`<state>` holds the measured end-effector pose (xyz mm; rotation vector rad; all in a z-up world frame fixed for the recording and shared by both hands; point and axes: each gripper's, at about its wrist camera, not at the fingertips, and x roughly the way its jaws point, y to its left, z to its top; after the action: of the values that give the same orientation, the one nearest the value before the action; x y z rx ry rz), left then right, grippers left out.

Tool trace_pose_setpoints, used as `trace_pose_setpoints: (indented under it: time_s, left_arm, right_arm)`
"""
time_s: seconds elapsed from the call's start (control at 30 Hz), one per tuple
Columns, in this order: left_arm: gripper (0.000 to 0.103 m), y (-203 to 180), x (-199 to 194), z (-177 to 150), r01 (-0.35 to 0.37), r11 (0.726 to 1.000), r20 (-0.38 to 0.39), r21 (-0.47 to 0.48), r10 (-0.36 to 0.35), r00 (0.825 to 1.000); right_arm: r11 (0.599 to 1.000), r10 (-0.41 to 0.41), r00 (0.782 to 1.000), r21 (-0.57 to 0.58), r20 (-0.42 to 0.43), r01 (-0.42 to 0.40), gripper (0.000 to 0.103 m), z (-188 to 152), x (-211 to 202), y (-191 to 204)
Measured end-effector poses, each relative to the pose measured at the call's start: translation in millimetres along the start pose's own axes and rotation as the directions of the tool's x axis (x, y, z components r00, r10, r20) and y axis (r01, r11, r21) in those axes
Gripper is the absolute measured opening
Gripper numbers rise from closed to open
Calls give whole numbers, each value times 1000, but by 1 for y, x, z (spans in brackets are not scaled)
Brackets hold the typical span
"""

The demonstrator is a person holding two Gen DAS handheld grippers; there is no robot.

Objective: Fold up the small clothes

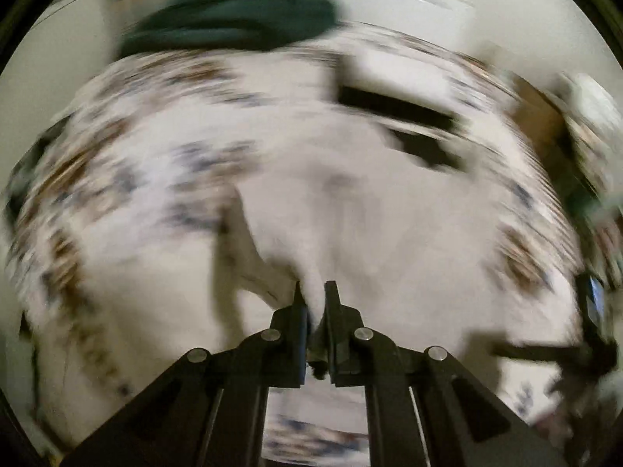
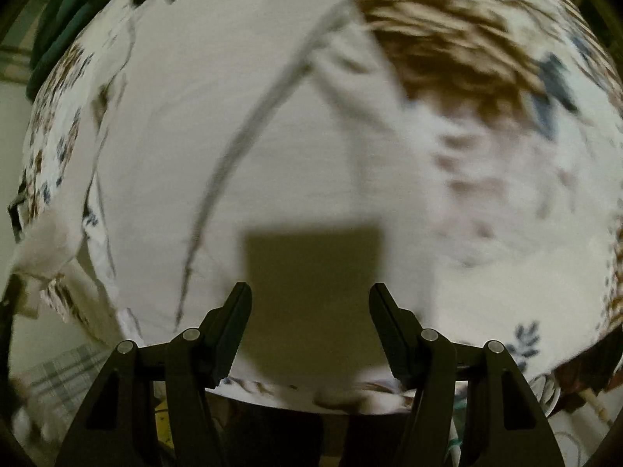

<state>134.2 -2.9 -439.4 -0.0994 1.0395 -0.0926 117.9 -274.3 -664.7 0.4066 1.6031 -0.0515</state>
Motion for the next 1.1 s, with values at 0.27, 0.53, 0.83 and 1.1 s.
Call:
trace_pose_setpoints:
  time_s: [0.27,0.53,0.83,1.1]
  left_arm:
    - [6,-157,40,-50,255,925,-172,280,-213,962]
    - [27,-165,74,-88,198,932,-330,302,-92,940]
    - [92,-67,67,-75,-7,994,-361,105,45,932]
    - [92,32,79,-82,-207,974,-392,-90,156,906]
  right_arm:
    - [989,-84,996,125,39,78,64,-12,-32,-90]
    - [982,-55,999,183,2,53,64,-22,-44,-158]
    - [971,151,988,183,20,-152,64,-16,-47,-147]
    - [1000,10,994,6,-113,-10,64,-8,10,-100]
